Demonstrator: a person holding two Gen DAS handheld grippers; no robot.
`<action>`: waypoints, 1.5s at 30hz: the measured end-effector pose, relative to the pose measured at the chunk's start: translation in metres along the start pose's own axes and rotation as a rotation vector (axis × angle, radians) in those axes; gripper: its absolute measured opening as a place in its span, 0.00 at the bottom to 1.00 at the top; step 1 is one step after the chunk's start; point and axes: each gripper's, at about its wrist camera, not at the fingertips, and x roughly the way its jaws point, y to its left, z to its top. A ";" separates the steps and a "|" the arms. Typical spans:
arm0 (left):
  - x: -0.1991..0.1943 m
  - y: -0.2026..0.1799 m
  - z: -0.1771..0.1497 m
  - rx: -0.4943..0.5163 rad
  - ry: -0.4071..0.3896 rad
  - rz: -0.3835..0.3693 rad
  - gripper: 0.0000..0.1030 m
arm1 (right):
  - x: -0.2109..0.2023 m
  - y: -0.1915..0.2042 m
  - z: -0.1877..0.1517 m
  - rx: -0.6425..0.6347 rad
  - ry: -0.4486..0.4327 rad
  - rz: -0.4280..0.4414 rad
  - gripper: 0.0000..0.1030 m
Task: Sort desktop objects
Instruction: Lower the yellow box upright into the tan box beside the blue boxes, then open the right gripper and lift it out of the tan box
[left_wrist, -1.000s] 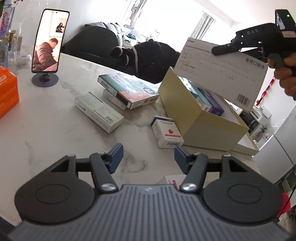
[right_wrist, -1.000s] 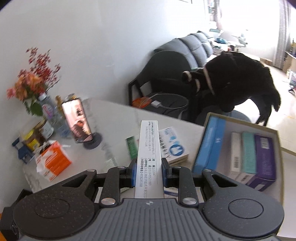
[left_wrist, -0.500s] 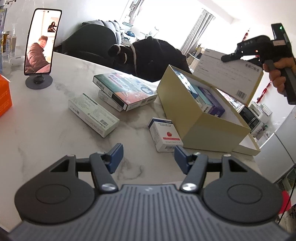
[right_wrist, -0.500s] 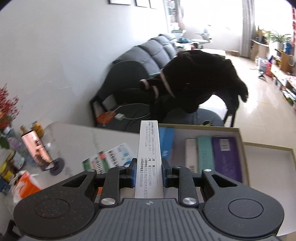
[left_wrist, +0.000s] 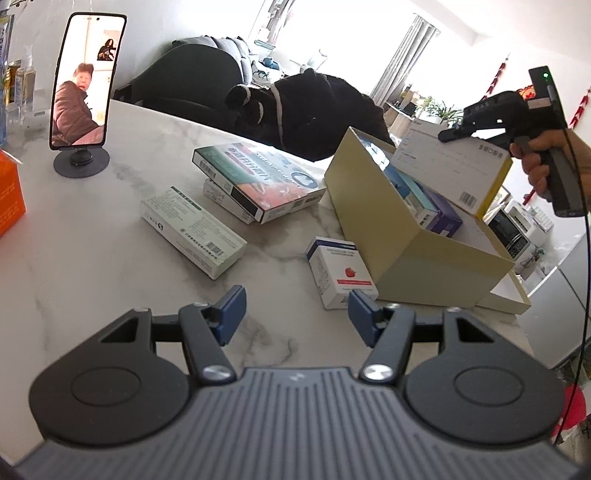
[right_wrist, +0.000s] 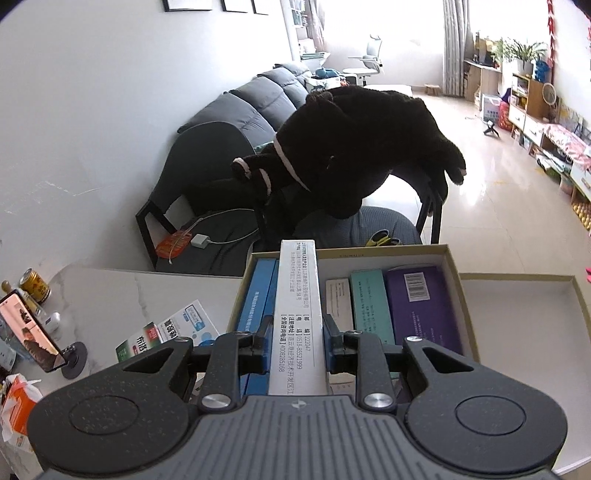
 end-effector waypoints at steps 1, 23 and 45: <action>0.001 0.000 0.000 -0.002 0.001 0.003 0.59 | 0.004 0.000 0.000 0.002 0.002 0.001 0.27; 0.009 0.005 0.000 -0.018 0.028 0.053 0.59 | 0.075 0.008 -0.006 0.012 0.072 -0.018 0.27; 0.013 -0.009 0.000 0.003 0.031 0.035 0.59 | 0.068 0.006 -0.012 -0.079 0.199 0.089 0.32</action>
